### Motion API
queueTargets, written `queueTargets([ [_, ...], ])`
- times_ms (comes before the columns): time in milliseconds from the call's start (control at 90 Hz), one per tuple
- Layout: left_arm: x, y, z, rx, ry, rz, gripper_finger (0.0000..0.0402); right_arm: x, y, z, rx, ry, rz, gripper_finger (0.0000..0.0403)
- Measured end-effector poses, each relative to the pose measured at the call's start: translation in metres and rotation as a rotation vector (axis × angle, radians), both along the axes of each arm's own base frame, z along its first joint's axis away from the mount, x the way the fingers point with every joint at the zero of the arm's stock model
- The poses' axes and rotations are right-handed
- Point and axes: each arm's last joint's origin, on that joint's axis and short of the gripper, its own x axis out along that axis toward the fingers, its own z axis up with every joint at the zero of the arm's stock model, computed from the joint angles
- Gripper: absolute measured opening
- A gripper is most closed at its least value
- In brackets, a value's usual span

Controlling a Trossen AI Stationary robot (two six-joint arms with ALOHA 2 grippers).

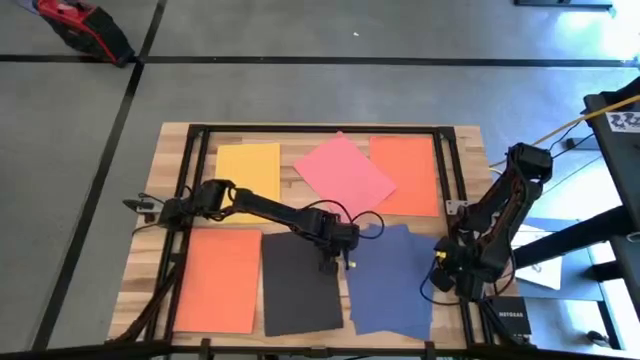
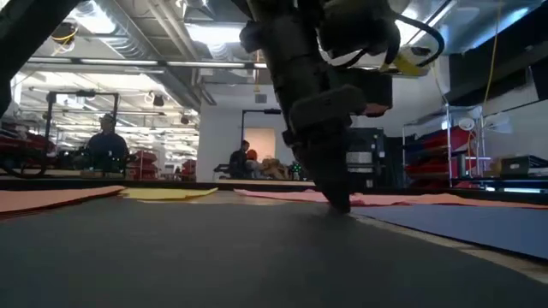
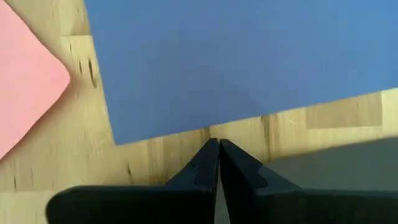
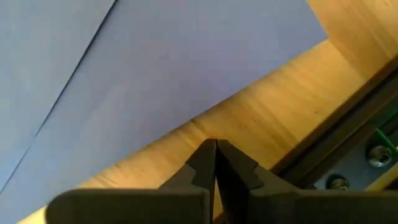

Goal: Organize paper
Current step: Stack the blue paper on top of the blue paper on the table

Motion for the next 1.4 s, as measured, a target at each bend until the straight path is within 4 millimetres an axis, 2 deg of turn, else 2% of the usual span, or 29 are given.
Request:
queueTargets([
  [400, 0.009, 0.008, -0.012, -0.013, -0.044, 0.013, 0.0, 0.0, 0.0, 0.0, -0.004, -0.024, -0.049, 0.0],
  [822, 0.018, 0.01, -0.011, -0.022, -0.137, 0.012, 0.0, 0.001, -0.002, 0.0, -0.013, -0.059, -0.184, 0.0],
  [1133, 0.02, 0.01, -0.01, -0.029, -0.154, 0.006, 0.0, 0.004, 0.001, 0.018, -0.07, -0.08, -0.19, 0.0],
  [1400, 0.021, 0.011, -0.01, -0.036, -0.17, -0.003, 0.0, 0.017, -0.006, 0.011, -0.037, -0.025, -0.236, 0.0],
])
